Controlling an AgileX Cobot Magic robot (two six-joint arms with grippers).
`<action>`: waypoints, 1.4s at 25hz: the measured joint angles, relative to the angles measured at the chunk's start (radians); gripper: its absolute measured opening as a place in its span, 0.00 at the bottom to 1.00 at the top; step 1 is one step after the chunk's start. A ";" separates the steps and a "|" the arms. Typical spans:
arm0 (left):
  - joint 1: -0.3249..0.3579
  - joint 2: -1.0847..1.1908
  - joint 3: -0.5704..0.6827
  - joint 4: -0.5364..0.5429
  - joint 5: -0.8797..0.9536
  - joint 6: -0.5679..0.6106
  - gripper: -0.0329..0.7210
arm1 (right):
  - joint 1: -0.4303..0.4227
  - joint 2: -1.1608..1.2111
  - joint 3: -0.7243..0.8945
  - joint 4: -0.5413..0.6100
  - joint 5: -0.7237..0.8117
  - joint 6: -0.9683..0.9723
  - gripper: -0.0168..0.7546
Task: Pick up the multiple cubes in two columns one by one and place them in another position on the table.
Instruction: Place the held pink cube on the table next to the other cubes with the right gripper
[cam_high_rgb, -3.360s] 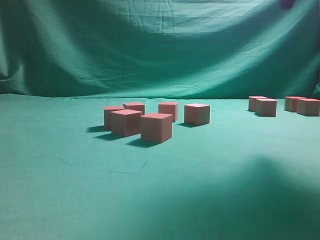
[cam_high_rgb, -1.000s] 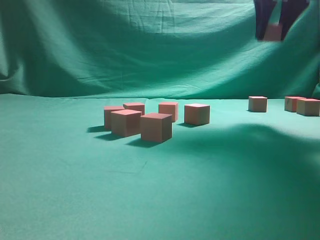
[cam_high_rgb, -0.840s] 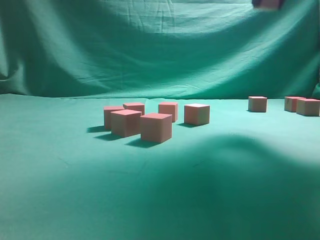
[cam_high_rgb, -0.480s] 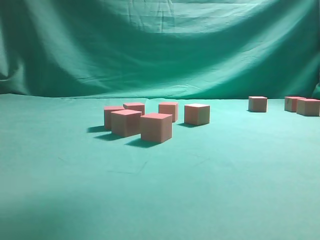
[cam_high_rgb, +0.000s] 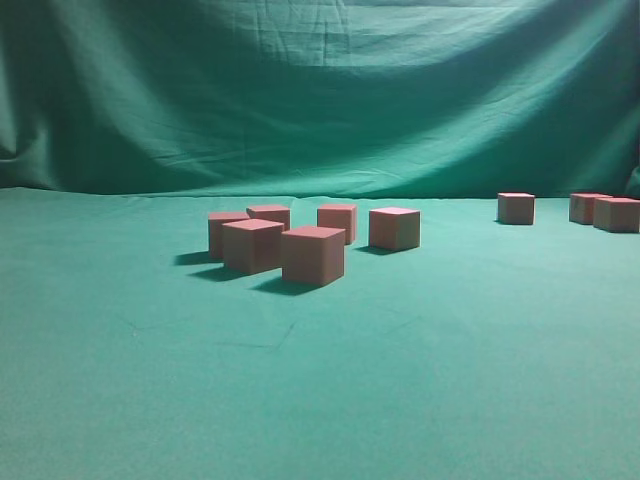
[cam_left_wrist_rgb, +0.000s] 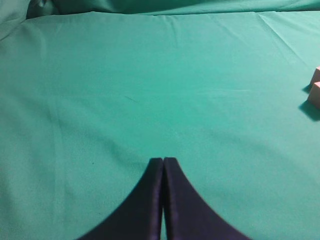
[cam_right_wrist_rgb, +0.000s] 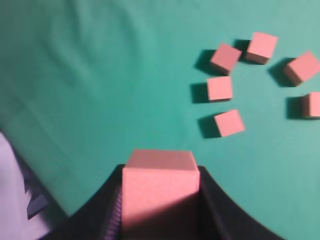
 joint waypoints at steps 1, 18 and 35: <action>0.000 0.000 0.000 0.000 0.000 0.000 0.04 | 0.013 0.000 0.008 0.000 -0.002 0.000 0.37; 0.000 0.000 0.000 0.000 0.000 0.000 0.04 | 0.031 -0.002 0.523 -0.213 -0.391 0.254 0.37; 0.000 0.000 0.000 0.000 0.000 0.000 0.04 | 0.068 0.199 0.539 -0.476 -0.522 0.577 0.37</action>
